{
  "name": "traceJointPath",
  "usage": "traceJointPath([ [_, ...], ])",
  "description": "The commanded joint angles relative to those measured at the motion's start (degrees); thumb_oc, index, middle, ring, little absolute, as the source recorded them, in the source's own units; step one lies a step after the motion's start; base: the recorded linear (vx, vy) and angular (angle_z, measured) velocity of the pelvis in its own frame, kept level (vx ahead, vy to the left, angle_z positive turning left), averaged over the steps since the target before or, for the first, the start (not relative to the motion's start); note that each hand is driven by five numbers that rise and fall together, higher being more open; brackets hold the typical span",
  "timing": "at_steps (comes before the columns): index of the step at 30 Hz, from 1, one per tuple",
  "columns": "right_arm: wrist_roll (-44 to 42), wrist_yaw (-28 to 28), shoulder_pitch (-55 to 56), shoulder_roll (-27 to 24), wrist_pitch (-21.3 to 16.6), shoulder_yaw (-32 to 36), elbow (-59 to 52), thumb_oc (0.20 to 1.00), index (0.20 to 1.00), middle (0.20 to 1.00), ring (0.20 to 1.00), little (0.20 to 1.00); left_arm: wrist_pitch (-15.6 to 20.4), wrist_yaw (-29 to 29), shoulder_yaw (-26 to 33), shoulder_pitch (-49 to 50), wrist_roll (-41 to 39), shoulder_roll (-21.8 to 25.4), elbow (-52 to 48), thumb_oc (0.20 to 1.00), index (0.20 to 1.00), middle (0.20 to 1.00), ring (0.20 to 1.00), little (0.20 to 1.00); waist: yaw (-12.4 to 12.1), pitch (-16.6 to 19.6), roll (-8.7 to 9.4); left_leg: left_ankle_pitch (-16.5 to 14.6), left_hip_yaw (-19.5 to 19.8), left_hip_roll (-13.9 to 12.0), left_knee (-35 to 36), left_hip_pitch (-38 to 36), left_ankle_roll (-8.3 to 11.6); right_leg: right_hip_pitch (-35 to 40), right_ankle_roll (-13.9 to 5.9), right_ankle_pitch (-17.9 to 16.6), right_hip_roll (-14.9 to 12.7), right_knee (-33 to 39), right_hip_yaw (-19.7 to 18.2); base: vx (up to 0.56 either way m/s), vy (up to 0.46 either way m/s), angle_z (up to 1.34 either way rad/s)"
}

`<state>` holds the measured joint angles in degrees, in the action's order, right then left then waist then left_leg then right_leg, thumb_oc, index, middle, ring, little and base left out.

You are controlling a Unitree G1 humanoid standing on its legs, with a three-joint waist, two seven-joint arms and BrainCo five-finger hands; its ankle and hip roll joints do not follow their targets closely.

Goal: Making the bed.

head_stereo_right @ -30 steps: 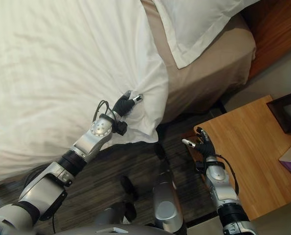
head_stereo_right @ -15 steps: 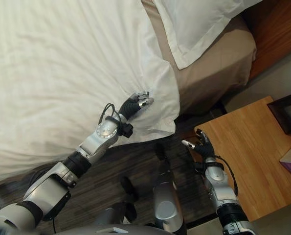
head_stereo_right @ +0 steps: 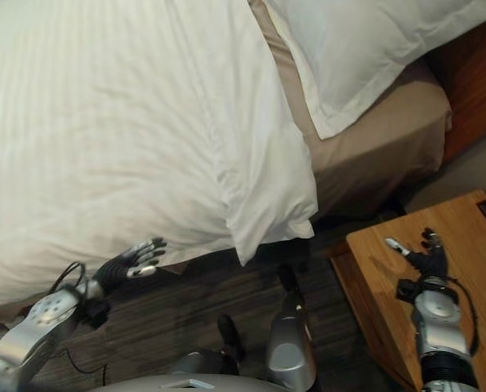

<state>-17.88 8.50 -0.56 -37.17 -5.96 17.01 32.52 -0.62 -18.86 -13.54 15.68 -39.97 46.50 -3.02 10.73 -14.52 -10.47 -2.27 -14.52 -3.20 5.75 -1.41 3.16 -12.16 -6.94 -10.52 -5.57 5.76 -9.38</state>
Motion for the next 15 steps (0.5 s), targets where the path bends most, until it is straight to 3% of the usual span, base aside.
traceJointPath([
  [1,-1.7,1.1,-1.1,-3.4,-5.6,2.4,2.2,1.000,1.000,1.000,1.000,1.000,2.7,-0.2,6.6,0.1,-5.3,1.6,-0.5,1.000,1.000,1.000,1.000,1.000,-1.1,5.9,3.72,3.6,5.9,0.2,-0.7,0.0,0.67,6.7,-0.26,6.0,0.4,-1.1,4.2,0.08,-0.025,0.21],
  [4,-4.7,1.8,-2.0,-4.5,-6.5,5.2,1.4,1.000,1.000,1.000,1.000,1.000,3.9,2.9,12.0,1.1,-3.2,0.4,2.1,1.000,1.000,1.000,1.000,1.000,-2.6,6.2,5.25,3.2,6.4,-0.2,-0.7,-1.7,0.66,9.0,-0.39,6.5,0.5,-1.0,5.0,0.05,-0.024,0.16],
  [7,-12.5,1.3,-4.8,-0.1,-7.6,3.4,-6.3,1.000,1.000,1.000,1.000,1.000,6.3,11.1,15.8,-1.1,-0.7,-8.9,5.3,1.000,1.000,1.000,1.000,1.000,-3.9,7.3,7.04,2.9,6.8,-0.4,-0.7,-1.6,0.36,9.3,-0.36,6.6,0.5,-0.8,5.7,0.00,-0.010,0.14],
  [9,-17.9,-3.1,-9.0,5.0,-7.3,-4.2,-14.4,1.000,1.000,1.000,1.000,1.000,6.8,12.2,14.0,-2.5,-0.4,-16.8,4.8,1.000,1.000,1.000,1.000,1.000,-5.2,7.9,8.63,2.9,7.0,-0.2,-0.7,-0.8,-0.10,8.6,-0.41,6.2,0.5,-0.8,6.1,-0.03,-0.001,0.13],
  [12,-24.1,-7.9,-12.4,11.3,-4.9,-14.7,-19.4,1.000,1.000,1.000,1.000,1.000,5.8,11.9,11.3,-3.1,1.4,-19.9,5.8,1.000,1.000,1.000,1.000,1.000,-6.4,8.0,9.57,2.8,6.7,-0.2,-0.7,-0.7,-0.30,8.4,-0.38,6.0,0.7,-0.8,6.1,0.00,0.000,0.00],
  [14,-25.1,-9.2,-13.1,12.3,-4.2,-17.1,-19.6,1.000,1.000,1.000,1.000,1.000,5.6,11.9,11.3,-3.0,1.5,-20.3,5.5,1.000,1.000,1.000,1.000,1.000,-6.8,8.0,9.67,2.8,6.8,-0.2,-0.7,-0.8,-0.35,8.6,-0.34,6.0,0.6,-0.8,6.1,0.01,-0.002,0.05],
  [15,-25.6,-10.2,-13.4,13.1,-3.5,-18.6,-19.5,0.225,0.225,0.225,0.225,0.225,5.5,11.8,11.3,-2.7,1.6,-20.6,5.3,1.000,1.000,1.000,1.000,1.000,-7.1,8.1,9.74,2.8,6.9,-0.2,-0.7,-0.9,-0.38,8.8,-0.31,6.1,0.6,-0.8,6.3,0.02,-0.007,0.10],
])
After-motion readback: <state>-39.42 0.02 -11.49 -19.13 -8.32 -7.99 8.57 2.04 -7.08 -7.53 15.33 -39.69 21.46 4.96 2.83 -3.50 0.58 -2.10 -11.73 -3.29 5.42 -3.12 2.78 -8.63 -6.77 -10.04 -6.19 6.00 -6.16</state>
